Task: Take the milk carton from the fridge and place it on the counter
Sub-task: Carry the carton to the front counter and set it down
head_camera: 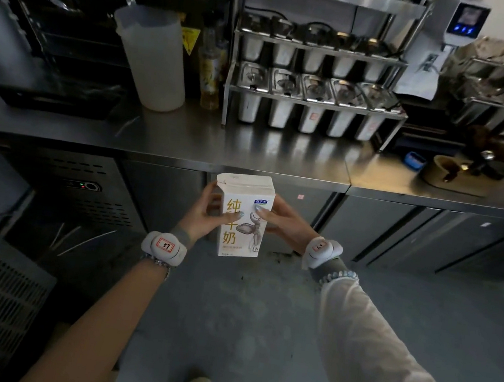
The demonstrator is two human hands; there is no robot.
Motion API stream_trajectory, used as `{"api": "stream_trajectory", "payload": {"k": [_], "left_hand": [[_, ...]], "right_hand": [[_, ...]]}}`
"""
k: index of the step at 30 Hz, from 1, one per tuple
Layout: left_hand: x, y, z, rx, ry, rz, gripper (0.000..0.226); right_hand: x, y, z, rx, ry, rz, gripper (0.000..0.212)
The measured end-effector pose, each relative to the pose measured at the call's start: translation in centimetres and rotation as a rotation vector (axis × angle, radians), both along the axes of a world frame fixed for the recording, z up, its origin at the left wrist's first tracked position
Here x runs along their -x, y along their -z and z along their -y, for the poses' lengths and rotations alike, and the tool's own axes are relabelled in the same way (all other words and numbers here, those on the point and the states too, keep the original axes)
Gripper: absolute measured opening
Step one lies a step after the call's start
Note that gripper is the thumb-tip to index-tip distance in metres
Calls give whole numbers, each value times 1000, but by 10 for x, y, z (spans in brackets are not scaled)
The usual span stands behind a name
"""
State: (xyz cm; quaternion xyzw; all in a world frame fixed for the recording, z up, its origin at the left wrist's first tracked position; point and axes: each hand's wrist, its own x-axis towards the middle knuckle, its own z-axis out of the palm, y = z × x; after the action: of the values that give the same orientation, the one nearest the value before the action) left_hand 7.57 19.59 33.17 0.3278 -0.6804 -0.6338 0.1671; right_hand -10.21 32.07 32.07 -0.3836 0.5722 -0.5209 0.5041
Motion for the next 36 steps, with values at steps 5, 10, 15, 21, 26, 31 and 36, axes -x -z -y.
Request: {"api": "stream_trajectory", "payload": {"k": [5,10,15,21,26,31,36], "left_hand": [[-10,-34,-24,17,13,-1,79],[-19,-67,-46,38,28,-20,69],[-29,-96,-65,17,9,-45,68],[-53,-118,-84,-17,-24,-53,70],[-75,-134,-95,-29,-29,-55,67],[-100,-147,-105,-22,-43,-82,62],[-132,-161,-116,-13,-57,-92,66]], "right_hand": [[-8,-30,-25,58,33,25,46],[-15,-56,-42,61,32,11,46],[-22,-82,-56,53,7,-28,50],[-41,-108,-68,14,-26,-52,57],[-61,-123,-75,16,-61,-50,53],[-85,-144,-83,11,-70,-65,49],[-116,-160,-94,33,-92,-79,46]]}}
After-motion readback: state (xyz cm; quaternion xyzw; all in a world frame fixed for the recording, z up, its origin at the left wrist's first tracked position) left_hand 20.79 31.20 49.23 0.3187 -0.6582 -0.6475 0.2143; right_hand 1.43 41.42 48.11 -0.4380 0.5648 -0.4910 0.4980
